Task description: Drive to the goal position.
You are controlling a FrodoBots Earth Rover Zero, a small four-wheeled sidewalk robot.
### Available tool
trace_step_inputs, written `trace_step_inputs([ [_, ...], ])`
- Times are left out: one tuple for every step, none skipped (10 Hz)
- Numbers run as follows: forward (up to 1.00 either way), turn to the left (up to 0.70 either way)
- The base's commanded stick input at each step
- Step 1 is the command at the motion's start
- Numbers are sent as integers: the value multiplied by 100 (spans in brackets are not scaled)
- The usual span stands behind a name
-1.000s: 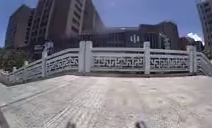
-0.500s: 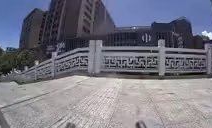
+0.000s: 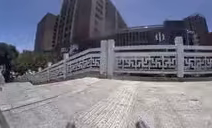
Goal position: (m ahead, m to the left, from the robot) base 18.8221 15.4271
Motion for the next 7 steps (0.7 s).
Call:
trace_step_inputs([
  [45, 0],
  [45, 0],
  [45, 0],
  [45, 0],
  [45, 0],
  [45, 0],
  [45, 0],
])
